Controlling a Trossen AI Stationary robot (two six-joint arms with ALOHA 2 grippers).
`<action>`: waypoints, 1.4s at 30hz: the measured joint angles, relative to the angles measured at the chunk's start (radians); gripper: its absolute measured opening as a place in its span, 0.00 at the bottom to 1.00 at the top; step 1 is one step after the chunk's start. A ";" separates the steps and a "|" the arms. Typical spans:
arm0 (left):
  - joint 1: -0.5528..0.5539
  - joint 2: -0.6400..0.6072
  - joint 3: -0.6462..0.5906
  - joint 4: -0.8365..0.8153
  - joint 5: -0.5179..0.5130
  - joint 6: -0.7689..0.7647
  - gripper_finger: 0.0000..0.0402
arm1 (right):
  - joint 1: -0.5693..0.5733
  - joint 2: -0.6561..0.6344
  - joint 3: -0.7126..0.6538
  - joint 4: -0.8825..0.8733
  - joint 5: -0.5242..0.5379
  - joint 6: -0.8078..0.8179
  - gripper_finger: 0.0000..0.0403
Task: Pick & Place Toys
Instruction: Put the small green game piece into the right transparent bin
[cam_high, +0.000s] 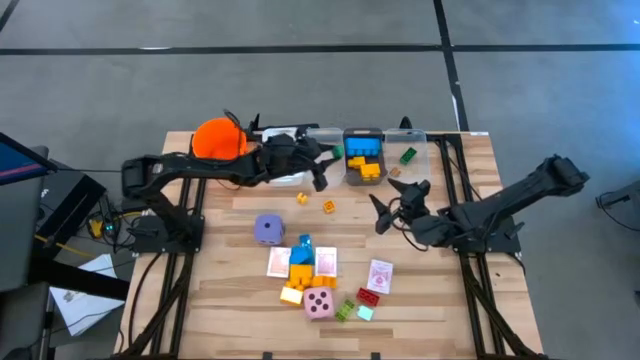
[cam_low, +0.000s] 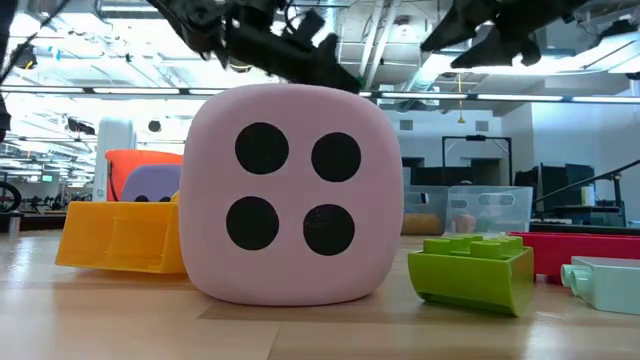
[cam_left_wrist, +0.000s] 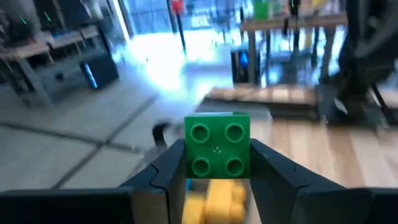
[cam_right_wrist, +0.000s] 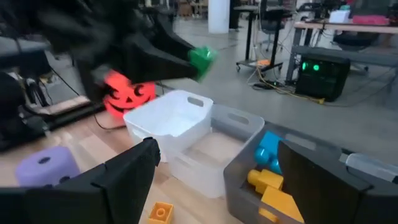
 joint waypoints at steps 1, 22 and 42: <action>0.008 0.022 -0.001 0.038 0.000 0.000 0.32 | 0.010 -0.012 0.000 0.001 0.011 -0.011 0.81; -0.066 0.123 0.129 0.048 0.567 -0.378 0.32 | 0.102 0.125 0.000 0.041 0.043 -0.439 0.81; -0.115 0.125 0.128 -0.007 0.565 -0.476 0.32 | 0.104 0.414 0.001 0.798 0.233 -1.165 0.81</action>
